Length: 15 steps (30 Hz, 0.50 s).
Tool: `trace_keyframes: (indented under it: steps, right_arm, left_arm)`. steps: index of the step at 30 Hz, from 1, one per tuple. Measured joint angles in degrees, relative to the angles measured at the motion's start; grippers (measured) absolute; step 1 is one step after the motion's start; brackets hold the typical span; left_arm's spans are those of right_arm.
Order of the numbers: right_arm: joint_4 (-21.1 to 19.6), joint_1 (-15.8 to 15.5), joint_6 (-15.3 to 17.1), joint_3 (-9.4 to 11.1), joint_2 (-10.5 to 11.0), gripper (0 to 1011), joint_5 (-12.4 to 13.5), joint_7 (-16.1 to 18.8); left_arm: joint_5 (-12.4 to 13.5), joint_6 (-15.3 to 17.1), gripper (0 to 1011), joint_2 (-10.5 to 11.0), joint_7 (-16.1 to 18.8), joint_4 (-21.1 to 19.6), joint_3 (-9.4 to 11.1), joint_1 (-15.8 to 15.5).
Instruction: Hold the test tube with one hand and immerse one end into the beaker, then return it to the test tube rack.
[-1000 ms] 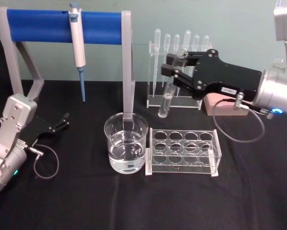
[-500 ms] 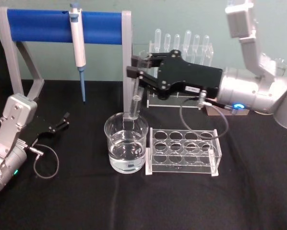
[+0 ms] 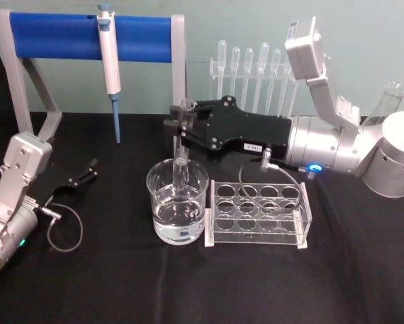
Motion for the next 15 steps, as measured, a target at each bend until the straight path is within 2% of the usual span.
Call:
trace_keyframes:
  steps: [10,15]
  right_arm:
    - [2.78,-1.49,-2.34,-0.79,-0.65,238,-0.96,1.08]
    - [4.15,-1.65,-3.26,-1.49,-1.35,238,-2.52,1.26]
  left_arm:
    - [0.0,0.0,1000,0.0,0.0,0.0,0.0,0.0]
    - [0.0,0.0,1000,0.0,0.0,0.0,0.0,0.0]
